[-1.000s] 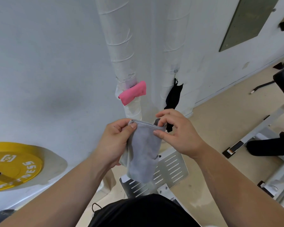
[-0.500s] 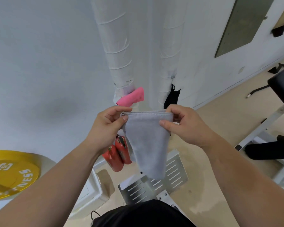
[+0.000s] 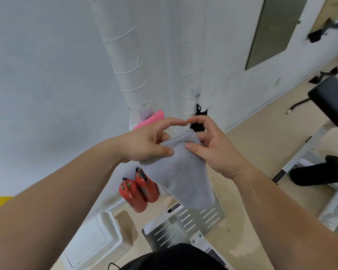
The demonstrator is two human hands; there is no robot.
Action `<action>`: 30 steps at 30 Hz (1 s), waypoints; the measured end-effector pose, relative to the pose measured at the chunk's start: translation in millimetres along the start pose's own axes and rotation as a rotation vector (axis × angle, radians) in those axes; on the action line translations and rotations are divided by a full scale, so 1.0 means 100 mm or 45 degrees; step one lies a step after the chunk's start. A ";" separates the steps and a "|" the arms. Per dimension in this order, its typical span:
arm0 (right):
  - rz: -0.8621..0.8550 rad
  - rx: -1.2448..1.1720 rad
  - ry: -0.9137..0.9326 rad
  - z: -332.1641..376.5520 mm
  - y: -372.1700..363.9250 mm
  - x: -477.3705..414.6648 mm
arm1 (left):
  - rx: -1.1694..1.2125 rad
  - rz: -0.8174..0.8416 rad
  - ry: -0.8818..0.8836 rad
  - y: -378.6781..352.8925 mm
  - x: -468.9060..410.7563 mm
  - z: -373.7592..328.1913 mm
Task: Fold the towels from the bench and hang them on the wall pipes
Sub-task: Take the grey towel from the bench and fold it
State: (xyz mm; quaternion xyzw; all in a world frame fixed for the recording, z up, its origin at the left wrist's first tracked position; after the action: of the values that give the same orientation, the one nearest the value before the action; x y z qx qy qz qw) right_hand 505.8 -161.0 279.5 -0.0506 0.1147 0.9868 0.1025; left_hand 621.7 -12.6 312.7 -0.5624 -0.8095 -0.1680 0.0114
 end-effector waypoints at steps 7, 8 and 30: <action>0.216 -0.010 -0.229 -0.65 -0.07 0.05 | 0.194 -0.142 -0.111 0.06 -0.09 -0.13; 0.272 0.071 -0.299 -0.77 -0.12 0.07 | 0.176 -0.205 -0.103 0.13 -0.08 -0.11; -0.315 -0.057 -0.581 -1.50 0.13 0.34 | 0.352 -1.002 0.139 0.51 0.58 1.28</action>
State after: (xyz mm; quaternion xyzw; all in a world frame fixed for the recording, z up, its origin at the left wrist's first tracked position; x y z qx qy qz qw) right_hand 481.6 -202.6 133.2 0.1572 0.0597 0.9550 0.2443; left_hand 668.9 92.2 217.7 -0.1937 -0.9758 -0.0787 0.0646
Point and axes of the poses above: each hand's wrist, its own x-axis away from the middle knuckle, its own y-axis out of the back of the hand, z = x × y, the point moved 4 cm from there along -x, towards the middle knuckle, and after that the axes turned 11 degrees about x, right-handed, at the moved point
